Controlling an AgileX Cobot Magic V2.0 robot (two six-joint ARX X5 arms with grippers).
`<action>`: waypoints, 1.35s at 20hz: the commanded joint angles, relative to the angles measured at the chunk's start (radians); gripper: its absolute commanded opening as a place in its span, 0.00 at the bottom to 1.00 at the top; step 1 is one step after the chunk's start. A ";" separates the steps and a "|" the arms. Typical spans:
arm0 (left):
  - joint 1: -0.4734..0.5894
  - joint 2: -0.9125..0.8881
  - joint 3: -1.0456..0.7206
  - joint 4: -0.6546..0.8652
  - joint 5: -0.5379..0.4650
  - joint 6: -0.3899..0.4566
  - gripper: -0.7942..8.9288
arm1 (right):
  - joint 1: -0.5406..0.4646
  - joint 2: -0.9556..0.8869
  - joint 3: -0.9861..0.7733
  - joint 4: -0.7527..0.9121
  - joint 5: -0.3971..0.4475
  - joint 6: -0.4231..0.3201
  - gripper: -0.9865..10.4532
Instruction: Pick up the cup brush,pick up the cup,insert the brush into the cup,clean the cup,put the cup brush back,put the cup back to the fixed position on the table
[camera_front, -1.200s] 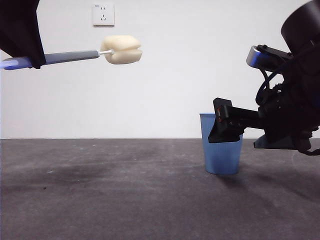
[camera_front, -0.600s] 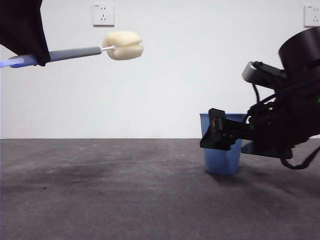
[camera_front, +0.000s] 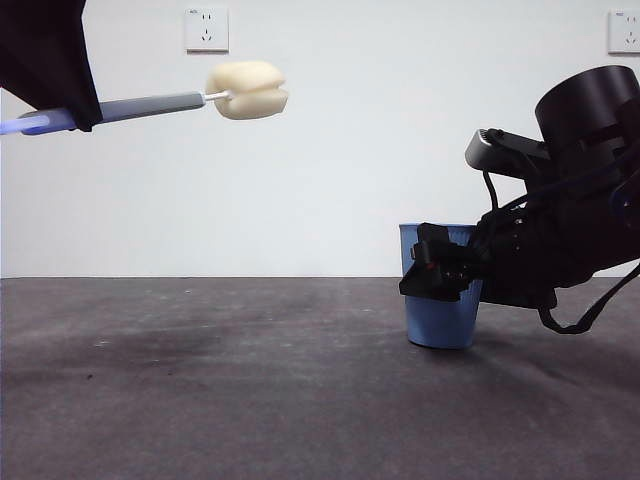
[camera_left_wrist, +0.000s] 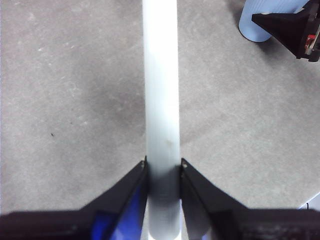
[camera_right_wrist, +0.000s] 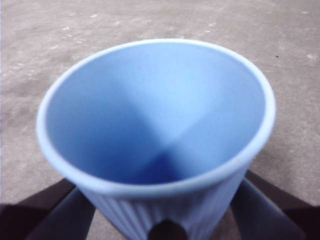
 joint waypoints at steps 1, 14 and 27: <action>-0.003 -0.001 -0.003 0.006 -0.001 0.005 0.07 | 0.000 0.013 0.002 0.015 0.000 -0.006 0.08; -0.003 0.000 -0.003 -0.083 0.001 0.237 0.07 | 0.080 -0.374 0.153 -0.840 0.132 -0.222 0.08; -0.068 0.036 -0.003 -0.267 0.124 0.450 0.07 | 0.318 -0.385 0.317 -1.346 0.579 -0.663 0.08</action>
